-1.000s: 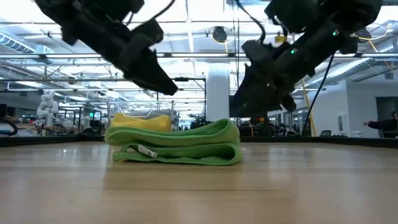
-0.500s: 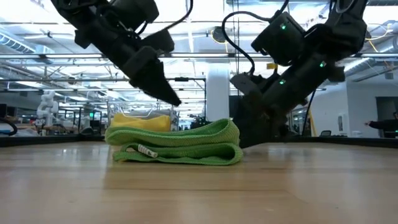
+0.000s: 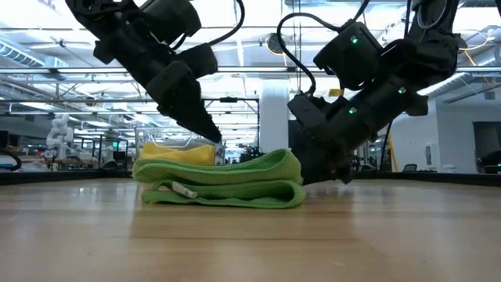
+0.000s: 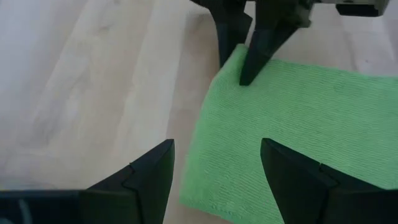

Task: Fold microfiber towels
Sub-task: Fold the green towel on the table

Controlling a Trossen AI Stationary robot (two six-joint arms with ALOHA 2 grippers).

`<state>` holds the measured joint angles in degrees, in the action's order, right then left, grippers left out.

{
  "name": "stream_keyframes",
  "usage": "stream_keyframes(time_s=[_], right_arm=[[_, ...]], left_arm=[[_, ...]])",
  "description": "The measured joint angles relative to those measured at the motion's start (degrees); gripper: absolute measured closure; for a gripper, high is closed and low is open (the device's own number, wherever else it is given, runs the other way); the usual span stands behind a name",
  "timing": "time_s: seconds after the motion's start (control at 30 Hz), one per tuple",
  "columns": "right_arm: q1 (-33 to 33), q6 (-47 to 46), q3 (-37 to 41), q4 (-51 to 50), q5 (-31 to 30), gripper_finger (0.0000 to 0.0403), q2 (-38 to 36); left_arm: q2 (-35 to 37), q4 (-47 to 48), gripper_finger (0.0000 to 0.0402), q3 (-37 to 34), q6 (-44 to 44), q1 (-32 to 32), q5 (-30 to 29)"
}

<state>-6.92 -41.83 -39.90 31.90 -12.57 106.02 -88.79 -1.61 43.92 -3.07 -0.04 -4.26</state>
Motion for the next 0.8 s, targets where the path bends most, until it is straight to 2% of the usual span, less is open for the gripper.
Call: stream_keyframes(time_s=[0.1, 0.17, 0.3, 0.53, 0.7, 0.8], right_arm=[[-0.69, 3.55, 0.01, 0.53, 1.62, 0.0375, 0.13], [-1.15, 7.98, 0.04, 2.20, 2.30, 0.0393, 0.17], [-2.13, 19.04, 0.07, 6.07, 1.87, 0.0392, -0.40], [-4.18, 34.81, 0.04, 6.65, -2.30, 0.0397, -3.65], [-4.87, 42.00, 0.04, 7.11, -2.81, 0.0400, -5.16], [-5.36, 44.02, 0.04, 7.01, -5.71, 0.0400, -5.53]], left_arm=[[0.00, -0.40, 0.0160, 0.00, 0.58, 0.50, 2.99], [0.00, -0.80, 0.0160, 0.00, 1.17, 0.53, 3.54], [0.00, -2.85, 0.0160, 0.00, 1.73, 0.79, 5.77], [-1.79, -6.09, 0.0160, 0.03, 1.86, 3.18, 12.98], [-5.32, -5.31, 0.0160, -0.08, 2.84, 4.99, 20.72], [-6.21, -5.17, 0.0160, -0.09, 3.50, 5.14, 25.00]])
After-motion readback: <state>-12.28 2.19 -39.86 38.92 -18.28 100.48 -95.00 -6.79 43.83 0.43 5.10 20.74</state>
